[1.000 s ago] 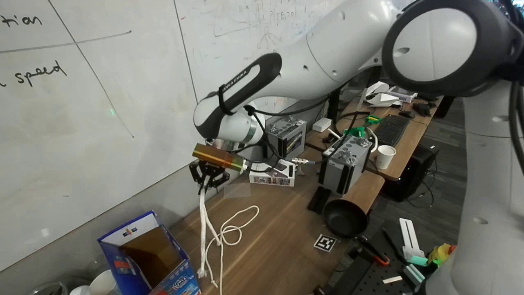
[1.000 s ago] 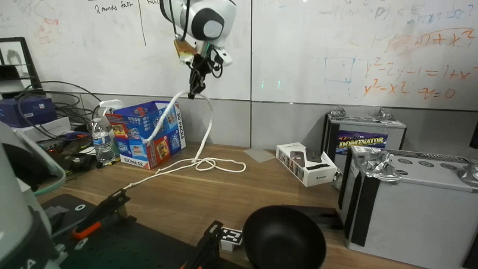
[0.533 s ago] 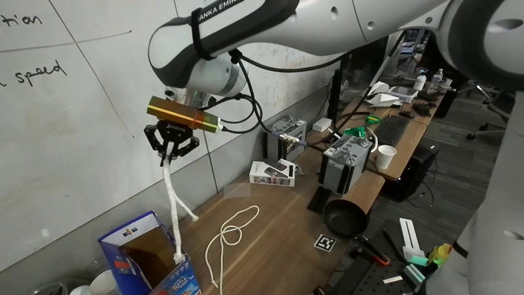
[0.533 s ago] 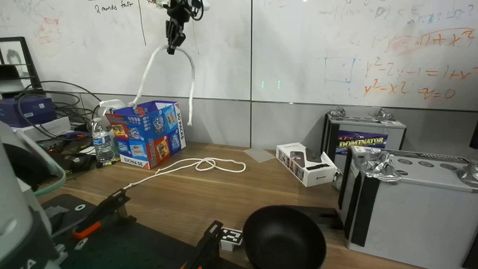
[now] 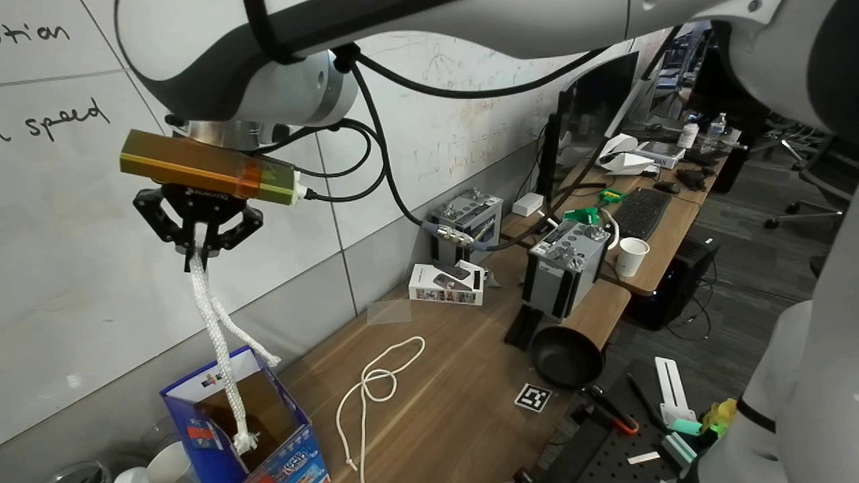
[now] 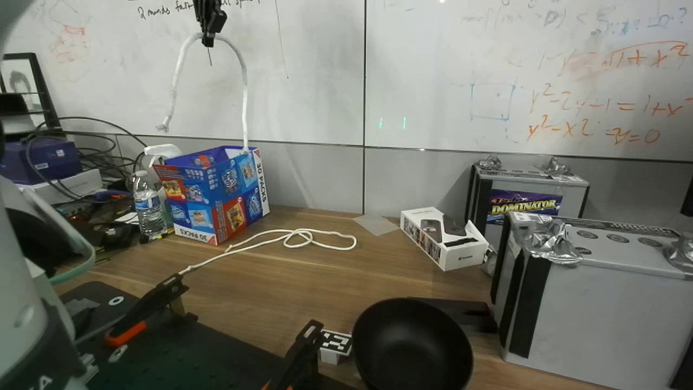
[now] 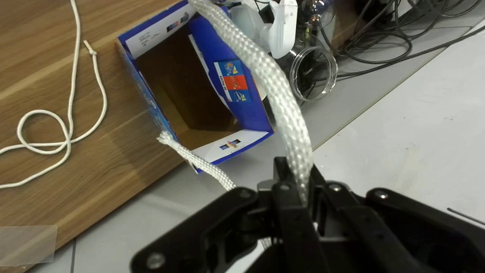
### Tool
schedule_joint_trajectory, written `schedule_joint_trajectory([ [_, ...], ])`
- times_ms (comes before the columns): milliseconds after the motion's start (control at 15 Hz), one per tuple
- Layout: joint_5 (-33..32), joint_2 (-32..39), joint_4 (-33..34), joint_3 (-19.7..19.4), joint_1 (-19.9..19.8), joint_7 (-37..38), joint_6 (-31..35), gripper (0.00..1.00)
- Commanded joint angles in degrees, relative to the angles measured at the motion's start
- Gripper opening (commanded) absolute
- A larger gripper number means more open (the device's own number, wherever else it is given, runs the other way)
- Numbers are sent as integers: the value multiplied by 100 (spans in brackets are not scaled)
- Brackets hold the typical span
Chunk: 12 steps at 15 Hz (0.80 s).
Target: Put the ropes on the table in the box
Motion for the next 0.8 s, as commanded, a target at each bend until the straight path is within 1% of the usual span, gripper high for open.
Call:
schedule_joint_trajectory([
  [0,-391,149,445,-15,279,342,-162,3],
  [267,-698,325,653,-5,472,423,-267,3],
  [467,-1072,454,663,-63,547,267,-91,3],
  [733,-1508,691,716,-129,548,-24,93,3],
])
